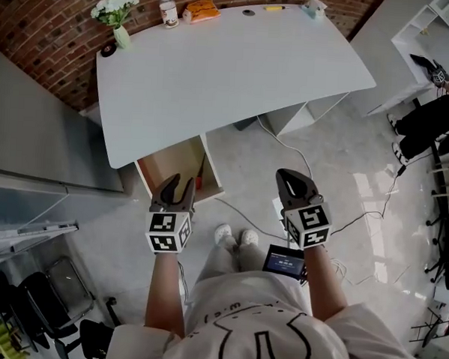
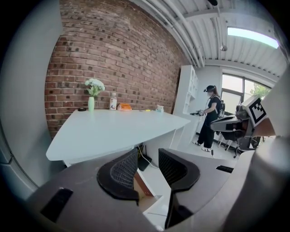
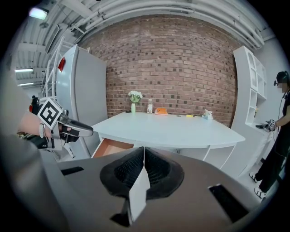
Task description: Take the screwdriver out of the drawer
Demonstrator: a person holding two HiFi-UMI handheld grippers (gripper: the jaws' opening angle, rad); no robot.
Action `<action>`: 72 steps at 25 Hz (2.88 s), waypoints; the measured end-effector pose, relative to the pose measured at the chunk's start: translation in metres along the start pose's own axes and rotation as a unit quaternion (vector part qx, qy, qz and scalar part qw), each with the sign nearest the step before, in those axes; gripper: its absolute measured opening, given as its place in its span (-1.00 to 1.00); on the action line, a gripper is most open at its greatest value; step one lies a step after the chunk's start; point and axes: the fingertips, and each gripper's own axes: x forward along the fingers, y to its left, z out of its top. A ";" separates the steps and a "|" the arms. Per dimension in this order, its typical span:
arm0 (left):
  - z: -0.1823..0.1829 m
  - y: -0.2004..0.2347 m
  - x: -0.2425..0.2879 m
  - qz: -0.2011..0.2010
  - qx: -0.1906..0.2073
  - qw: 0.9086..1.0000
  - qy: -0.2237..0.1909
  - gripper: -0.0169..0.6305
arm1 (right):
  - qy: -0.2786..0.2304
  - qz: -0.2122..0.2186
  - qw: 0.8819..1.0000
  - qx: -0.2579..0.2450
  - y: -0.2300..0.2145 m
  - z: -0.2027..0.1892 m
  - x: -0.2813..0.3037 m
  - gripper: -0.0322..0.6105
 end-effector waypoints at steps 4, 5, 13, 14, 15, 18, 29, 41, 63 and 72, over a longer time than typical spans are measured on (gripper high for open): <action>-0.017 0.000 0.012 0.005 -0.003 1.000 0.016 -0.48 | 0.012 0.008 1.000 0.001 -0.007 -0.016 0.007 -0.84; -0.022 0.000 0.015 0.008 -0.004 1.000 0.020 -0.49 | 0.014 0.011 1.000 0.002 -0.009 -0.021 0.009 -0.84; -0.061 -0.003 0.052 0.012 0.002 0.998 0.065 -0.53 | 0.042 0.045 0.998 0.002 -0.021 -0.073 0.035 -0.84; -0.067 -0.002 0.058 0.012 -0.002 0.997 0.070 -0.53 | 0.046 0.047 0.998 0.003 -0.023 -0.081 0.039 -0.84; -0.073 -0.001 0.064 0.013 -0.008 0.997 0.074 -0.54 | 0.049 0.047 0.998 0.004 -0.026 -0.088 0.044 -0.84; -0.092 0.001 0.082 0.014 -0.012 0.996 0.091 -0.54 | 0.057 0.044 0.997 0.016 -0.034 -0.112 0.057 -0.84; -0.168 0.012 0.145 0.004 0.014 0.983 0.182 -0.55 | 0.073 0.056 0.995 0.042 -0.044 -0.182 0.106 -0.84; -0.249 0.037 0.204 0.002 0.017 0.952 0.306 -0.55 | 0.112 0.031 0.991 0.066 -0.065 -0.255 0.154 -0.84; -0.316 0.068 0.257 0.009 0.051 0.906 0.421 -0.52 | 0.197 -0.012 0.973 0.123 -0.075 -0.350 0.187 -0.84; -0.319 0.072 0.261 0.020 0.048 0.908 0.415 -0.60 | 0.202 -0.019 0.972 0.121 -0.079 -0.348 0.193 -0.84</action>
